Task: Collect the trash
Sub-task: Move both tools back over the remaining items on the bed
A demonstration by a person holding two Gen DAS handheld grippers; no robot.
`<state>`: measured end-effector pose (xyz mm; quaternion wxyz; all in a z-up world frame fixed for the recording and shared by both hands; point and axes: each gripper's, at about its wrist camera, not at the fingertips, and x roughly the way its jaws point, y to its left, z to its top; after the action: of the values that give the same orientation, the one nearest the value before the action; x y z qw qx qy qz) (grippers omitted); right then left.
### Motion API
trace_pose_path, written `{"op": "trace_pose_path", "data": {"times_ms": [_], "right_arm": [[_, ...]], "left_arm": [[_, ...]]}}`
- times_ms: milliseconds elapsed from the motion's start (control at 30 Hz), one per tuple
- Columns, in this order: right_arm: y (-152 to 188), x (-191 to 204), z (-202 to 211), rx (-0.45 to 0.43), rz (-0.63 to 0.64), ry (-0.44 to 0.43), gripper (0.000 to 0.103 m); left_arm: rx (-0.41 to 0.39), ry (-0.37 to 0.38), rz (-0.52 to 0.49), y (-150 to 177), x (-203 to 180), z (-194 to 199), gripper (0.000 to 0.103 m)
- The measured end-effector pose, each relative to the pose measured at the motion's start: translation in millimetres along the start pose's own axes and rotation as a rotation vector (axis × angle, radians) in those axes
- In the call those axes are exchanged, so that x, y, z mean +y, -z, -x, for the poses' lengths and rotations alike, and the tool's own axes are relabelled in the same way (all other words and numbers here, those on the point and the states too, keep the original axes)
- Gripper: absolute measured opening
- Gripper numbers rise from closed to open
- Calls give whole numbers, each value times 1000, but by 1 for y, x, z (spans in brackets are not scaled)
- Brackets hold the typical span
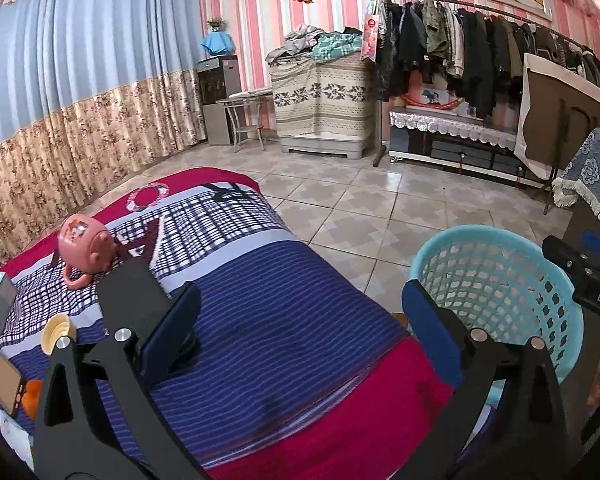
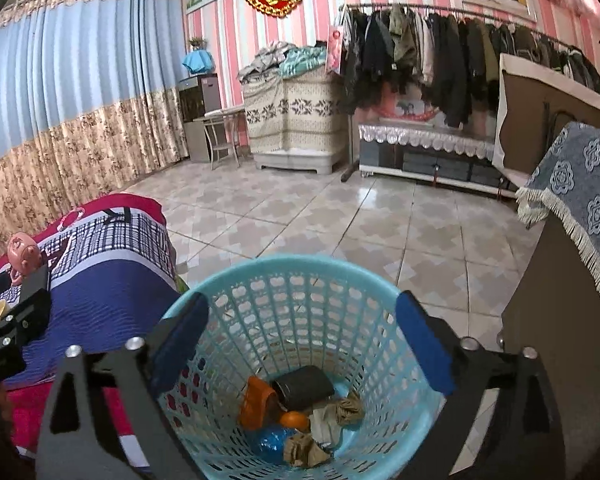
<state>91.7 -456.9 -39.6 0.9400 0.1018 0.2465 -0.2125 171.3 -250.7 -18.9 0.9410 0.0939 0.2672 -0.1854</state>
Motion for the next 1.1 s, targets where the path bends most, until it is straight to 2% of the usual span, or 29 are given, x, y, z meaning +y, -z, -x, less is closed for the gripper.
{"op": "trace_pose_path", "data": {"times_ms": [267, 367, 533, 733, 900, 1100], "right_arm": [[-3, 14, 4, -10, 4, -27, 95], [-1, 23, 9, -22, 17, -47, 98], [1, 44, 11, -21, 57, -79, 98], [6, 74, 13, -3, 119, -121, 98], [14, 95, 14, 13, 138, -177, 98], [24, 126, 28, -15, 218, -214, 98]], "left_arm": [[-4, -20, 66, 5, 30, 14, 97], [-5, -25, 96, 9, 44, 21, 97], [42, -34, 102, 18, 68, 30, 97], [52, -86, 143, 34, 103, 46, 97], [64, -138, 132, 48, 129, 63, 97], [71, -181, 164, 66, 164, 83, 97]]}}
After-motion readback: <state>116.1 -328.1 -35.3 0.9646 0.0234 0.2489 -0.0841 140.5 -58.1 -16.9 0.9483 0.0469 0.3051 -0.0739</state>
